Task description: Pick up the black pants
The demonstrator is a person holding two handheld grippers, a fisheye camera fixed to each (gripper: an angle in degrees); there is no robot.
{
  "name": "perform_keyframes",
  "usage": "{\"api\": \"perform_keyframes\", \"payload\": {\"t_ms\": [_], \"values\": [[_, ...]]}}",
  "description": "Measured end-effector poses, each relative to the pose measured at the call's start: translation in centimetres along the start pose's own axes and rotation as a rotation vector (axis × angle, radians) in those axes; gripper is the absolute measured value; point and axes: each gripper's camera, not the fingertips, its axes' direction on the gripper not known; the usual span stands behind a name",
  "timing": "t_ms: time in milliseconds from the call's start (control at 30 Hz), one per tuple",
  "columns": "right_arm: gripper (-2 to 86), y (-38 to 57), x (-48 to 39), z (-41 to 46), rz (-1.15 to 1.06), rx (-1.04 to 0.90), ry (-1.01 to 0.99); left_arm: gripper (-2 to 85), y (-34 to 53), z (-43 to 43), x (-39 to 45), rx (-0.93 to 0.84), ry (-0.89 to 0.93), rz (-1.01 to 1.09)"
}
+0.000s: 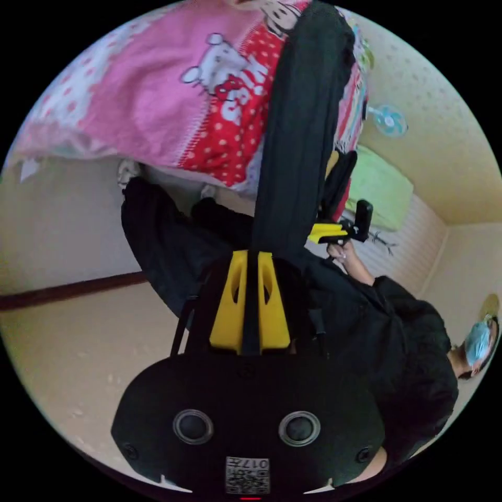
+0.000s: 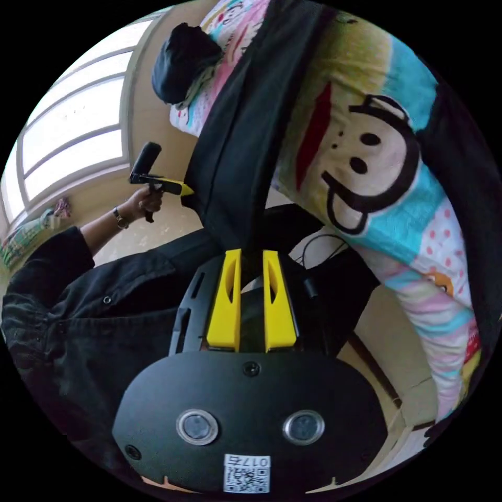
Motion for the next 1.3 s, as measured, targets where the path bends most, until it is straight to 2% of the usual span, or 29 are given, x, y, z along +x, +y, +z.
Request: {"api": "perform_keyframes", "payload": {"t_ms": [67,133,167,267,367,433,533,667,733,800,933,967,1033,1100,1167,1233,1300], "values": [[9.2,2.8,2.1,-3.4,0.043,0.060,0.075,7.6,1.5,-0.4,-2.0,0.123,-0.011,-0.165],[9.8,5.1,3.9,-7.2,0.086,0.139,0.184,8.7,2.8,0.0,-2.4,0.214,-0.132,-0.339],[10.0,6.5,5.1,-9.9,0.118,0.191,0.261,8.8,2.9,0.1,-1.9,0.242,-0.164,-0.354],[10.9,9.1,7.7,-15.8,0.209,0.314,0.466,9.0,2.0,1.8,3.4,0.398,-0.230,-0.244],[12.2,10.3,9.6,-20.0,0.266,0.404,0.565,9.9,-3.2,6.4,10.7,0.334,-0.176,0.044],[12.6,10.1,10.9,-20.9,0.274,0.401,0.540,12.5,-8.5,10.8,16.4,0.220,-0.211,0.230],[12.1,9.6,13.0,-20.6,0.328,0.393,0.538,15.4,-14.7,15.2,21.6,0.165,-0.303,0.347],[10.5,9.5,14.8,-19.3,0.402,0.316,0.463,14.5,-21.1,19.0,23.1,0.101,-0.315,0.318],[9.2,9.7,14.2,-19.2,0.378,0.295,0.508,10.7,-23.3,21.4,21.8,0.015,-0.342,0.217],[7.0,10.2,13.6,-19.6,0.334,0.248,0.478,6.5,-22.9,21.3,21.6,0.031,-0.324,0.216],[4.1,14.9,11.8,-23.4,0.140,0.261,0.291,5.3,-19.0,19.9,20.2,-0.121,-0.161,0.309],[3.9,16.9,11.5,-24.4,0.080,0.269,0.178,5.2,-17.9,19.2,19.8,-0.113,-0.130,0.315],[3.6,19.8,11.5,-25.4,0.032,0.288,-0.001,5.1,-13.0,16.2,18.3,-0.027,0.095,0.345],[3.4,22.5,11.4,-25.7,-0.021,0.342,-0.148,5.0,-9.8,14.9,17.2,0.053,0.169,0.311],[3.3,24.4,12.3,-24.7,0.043,0.377,-0.161,4.7,-7.7,15.3,15.6,0.064,0.107,0.181],[3.2,25.0,13.6,-23.4,0.138,0.373,-0.051,5.9,-6.2,16.4,12.7,0.033,-0.084,-0.063],[3.2,25.1,14.9,-22.5,0.206,0.365,-0.027,9.5,-5.4,16.2,12.0,0.069,-0.078,-0.117]]}}
